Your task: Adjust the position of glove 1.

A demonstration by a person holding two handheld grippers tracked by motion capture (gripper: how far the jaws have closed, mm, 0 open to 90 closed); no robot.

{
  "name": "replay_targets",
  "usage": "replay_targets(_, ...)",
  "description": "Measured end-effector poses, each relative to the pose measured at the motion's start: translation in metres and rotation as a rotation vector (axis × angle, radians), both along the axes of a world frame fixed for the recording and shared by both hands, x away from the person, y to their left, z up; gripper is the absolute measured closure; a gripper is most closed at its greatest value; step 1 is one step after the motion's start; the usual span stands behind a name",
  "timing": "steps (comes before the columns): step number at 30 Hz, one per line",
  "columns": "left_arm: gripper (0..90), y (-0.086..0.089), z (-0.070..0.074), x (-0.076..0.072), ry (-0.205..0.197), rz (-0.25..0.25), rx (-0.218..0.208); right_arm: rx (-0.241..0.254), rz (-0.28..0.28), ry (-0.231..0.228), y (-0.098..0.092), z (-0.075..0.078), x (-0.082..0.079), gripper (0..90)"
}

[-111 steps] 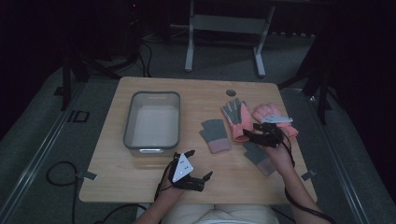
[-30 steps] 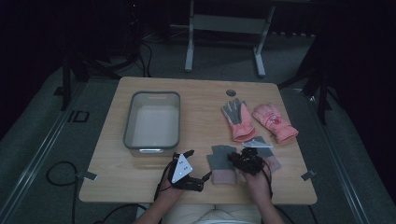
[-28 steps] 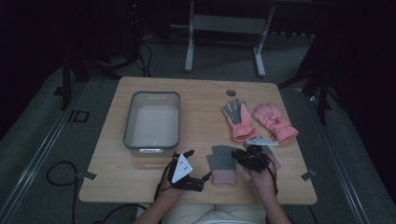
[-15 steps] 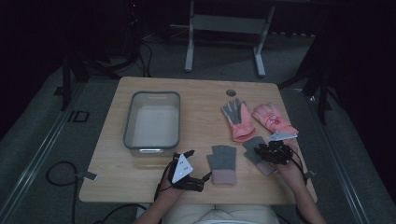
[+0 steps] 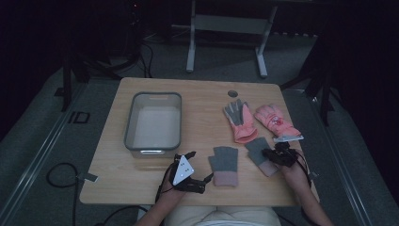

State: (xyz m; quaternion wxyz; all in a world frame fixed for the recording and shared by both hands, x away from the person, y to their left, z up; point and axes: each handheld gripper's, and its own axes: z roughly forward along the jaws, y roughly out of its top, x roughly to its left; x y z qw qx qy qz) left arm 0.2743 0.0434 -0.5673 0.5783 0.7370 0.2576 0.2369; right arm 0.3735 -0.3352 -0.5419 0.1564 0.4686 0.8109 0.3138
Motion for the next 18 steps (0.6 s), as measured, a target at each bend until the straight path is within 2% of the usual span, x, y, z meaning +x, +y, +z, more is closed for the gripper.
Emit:
replay_targets(2, 1.4, 0.000, 0.000, 0.000, -0.001, 0.001, 0.001, -0.012, -0.035, -0.006, 0.002, 0.005, -0.004, 85.3)
replay_targets(4, 1.4, 0.000, 0.000, 0.000, -0.002, 0.002, -0.001, 0.019, -0.061, -0.015, 0.002, 0.014, -0.012, 85.4)
replay_targets(7, 1.4, 0.000, 0.000, -0.001, -0.006, 0.008, -0.003, 0.082, -0.128, -0.040, 0.001, 0.029, -0.026, 85.2)
replay_targets(9, 1.4, 0.000, 0.000, -0.001, -0.010, 0.012, 0.002, 0.097, -0.183, -0.063, 0.004, 0.037, -0.037, 85.2)
replay_targets(10, 1.4, 0.000, 0.000, -0.001, -0.011, 0.013, 0.002, 0.108, -0.208, -0.057, 0.005, 0.040, -0.042, 85.2)
replay_targets(14, 1.4, 0.000, 0.000, -0.002, -0.017, 0.014, 0.007, 0.172, -0.280, -0.035, 0.011, 0.039, -0.059, 85.1)
replay_targets(15, 1.4, 0.000, 0.000, -0.002, -0.017, 0.014, 0.007, 0.172, -0.298, -0.035, 0.013, 0.037, -0.062, 85.1)
replay_targets(17, 1.4, 0.000, 0.000, -0.002, -0.017, 0.014, 0.008, 0.130, -0.324, -0.049, 0.019, 0.032, -0.068, 85.1)
replay_targets(18, 1.4, 0.000, 0.000, -0.002, -0.016, 0.012, 0.008, 0.144, -0.336, -0.044, 0.020, 0.029, -0.070, 85.1)
